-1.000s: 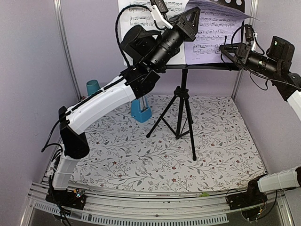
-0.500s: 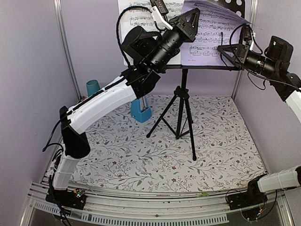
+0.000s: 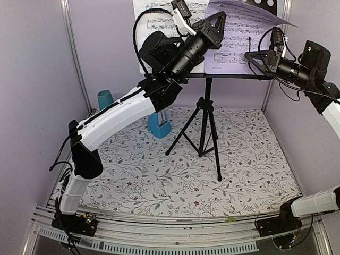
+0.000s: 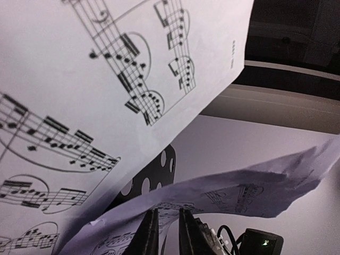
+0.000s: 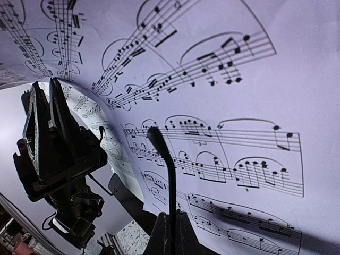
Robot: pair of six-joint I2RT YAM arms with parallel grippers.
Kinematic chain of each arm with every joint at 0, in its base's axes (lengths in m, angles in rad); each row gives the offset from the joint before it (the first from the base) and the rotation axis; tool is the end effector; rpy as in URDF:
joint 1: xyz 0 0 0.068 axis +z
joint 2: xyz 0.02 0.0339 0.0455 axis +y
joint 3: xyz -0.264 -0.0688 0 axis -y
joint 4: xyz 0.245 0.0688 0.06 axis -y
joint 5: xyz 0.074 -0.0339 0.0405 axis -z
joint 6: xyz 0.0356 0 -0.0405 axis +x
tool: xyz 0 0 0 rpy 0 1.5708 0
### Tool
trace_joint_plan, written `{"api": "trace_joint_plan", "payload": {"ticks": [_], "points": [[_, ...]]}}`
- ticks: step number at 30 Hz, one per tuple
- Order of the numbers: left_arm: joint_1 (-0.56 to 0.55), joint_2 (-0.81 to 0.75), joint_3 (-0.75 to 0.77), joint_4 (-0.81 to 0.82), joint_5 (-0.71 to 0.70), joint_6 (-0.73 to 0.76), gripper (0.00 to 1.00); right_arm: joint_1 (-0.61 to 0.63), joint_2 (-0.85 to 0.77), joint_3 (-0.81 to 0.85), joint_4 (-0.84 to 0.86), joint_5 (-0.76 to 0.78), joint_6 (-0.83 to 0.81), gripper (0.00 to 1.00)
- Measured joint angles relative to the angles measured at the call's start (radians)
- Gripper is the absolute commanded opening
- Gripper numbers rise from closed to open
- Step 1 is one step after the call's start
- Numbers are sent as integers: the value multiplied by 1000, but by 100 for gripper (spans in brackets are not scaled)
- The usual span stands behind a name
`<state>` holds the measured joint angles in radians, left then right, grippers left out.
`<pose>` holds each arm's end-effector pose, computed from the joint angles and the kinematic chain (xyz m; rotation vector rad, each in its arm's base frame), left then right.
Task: Set up the instrument practice props
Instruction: Adjust the music stand locking hook on the music stand, then adjust the sheet music on the music stand.
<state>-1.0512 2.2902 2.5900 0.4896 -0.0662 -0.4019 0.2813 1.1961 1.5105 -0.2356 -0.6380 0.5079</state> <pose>0.2441 -0.4219 0.5195 0.2059 0.8256 -1.3470 0.2248 0.0870 0.5001 -0.3674 1.5694 1.0942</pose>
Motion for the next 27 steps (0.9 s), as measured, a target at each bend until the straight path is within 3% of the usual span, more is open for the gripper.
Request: {"api": "trace_joint_plan", "payload": {"ticks": [6,13,27], "points": [[0,1,1,0,3,-1,16,0,2,-5,14,-10,-4,1],[0,1,1,-1,3,-3,15,0,2,-6,17,-11,-15,24],[0,1,1,-4,5,-3,15,0,-51,15,-2,20,-79,35]]}}
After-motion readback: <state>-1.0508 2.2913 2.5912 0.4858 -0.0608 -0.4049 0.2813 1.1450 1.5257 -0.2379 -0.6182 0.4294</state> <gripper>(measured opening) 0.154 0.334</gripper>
